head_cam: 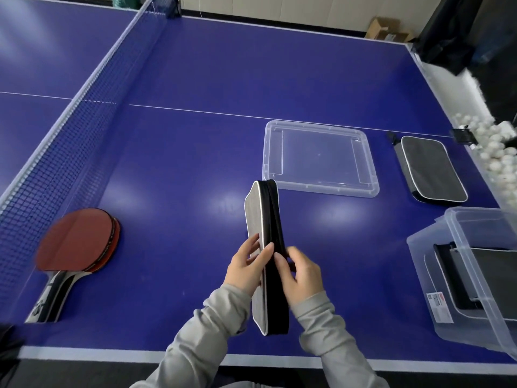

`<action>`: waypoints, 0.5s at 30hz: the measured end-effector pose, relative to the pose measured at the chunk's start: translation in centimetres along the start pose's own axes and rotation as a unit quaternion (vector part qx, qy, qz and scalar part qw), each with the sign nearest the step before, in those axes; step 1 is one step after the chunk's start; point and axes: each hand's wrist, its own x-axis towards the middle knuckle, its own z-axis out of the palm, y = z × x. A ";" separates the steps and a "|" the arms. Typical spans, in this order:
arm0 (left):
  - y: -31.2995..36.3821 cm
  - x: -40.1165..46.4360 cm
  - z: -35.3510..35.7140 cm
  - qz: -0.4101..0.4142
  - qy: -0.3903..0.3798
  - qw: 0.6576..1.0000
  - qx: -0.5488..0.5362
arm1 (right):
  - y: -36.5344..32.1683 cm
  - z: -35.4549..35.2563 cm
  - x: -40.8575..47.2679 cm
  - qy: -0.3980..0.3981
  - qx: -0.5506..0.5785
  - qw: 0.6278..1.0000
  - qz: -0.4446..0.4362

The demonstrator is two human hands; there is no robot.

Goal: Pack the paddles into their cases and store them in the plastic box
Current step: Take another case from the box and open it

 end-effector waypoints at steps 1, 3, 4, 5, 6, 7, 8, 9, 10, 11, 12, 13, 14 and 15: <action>-0.1 0.1 -0.4 0.002 0.003 1.000 -0.004 | 0.2 -0.1 0.0 -0.004 0.004 1.000 -0.003; -0.3 0.5 -1.4 0.017 0.020 1.000 -0.003 | 0.8 -0.4 0.1 -0.001 0.008 1.000 -0.002; -0.3 0.7 -2.2 0.031 0.035 0.999 0.002 | 1.3 -0.7 0.2 0.009 0.008 1.000 0.005; -0.4 1.1 -3.3 0.049 0.053 0.997 0.008 | 2.0 -1.2 0.4 0.024 0.010 0.999 0.019; -0.7 1.6 -4.6 0.066 0.074 0.995 0.018 | 2.9 -1.8 0.8 0.033 0.016 0.998 0.043; -0.9 2.2 -6.1 0.077 0.098 0.992 0.033 | 3.9 -2.5 1.2 0.033 0.026 0.996 0.074; -1.4 3.0 -7.6 0.077 0.123 0.988 0.050 | 5.0 -3.2 1.6 0.024 0.039 0.993 0.111; -1.9 3.9 -9.2 0.067 0.144 0.985 0.069 | 6.2 -4.0 2.1 0.009 0.051 0.988 0.146; -2.6 4.8 -10.6 0.048 0.156 0.983 0.088 | 7.5 -4.6 2.5 -0.006 0.059 0.983 0.175; -3.3 5.7 -11.7 0.025 0.158 0.982 0.105 | 8.7 -5.0 2.8 -0.017 0.064 0.978 0.199; -4.0 6.5 -12.5 0.001 0.151 0.981 0.120 | 9.9 -5.3 3.0 -0.026 0.064 0.973 0.221; -4.7 7.2 -13.0 -0.019 0.142 0.981 0.134 | 11.0 -5.5 3.3 -0.034 0.056 0.968 0.242; -5.4 7.9 -13.3 -0.034 0.138 0.978 0.150 | 12.0 -5.6 3.4 -0.041 0.044 0.963 0.261; -6.0 8.5 -13.4 -0.043 0.141 0.975 0.163 | 13.1 -5.5 3.6 -0.045 0.030 0.959 0.278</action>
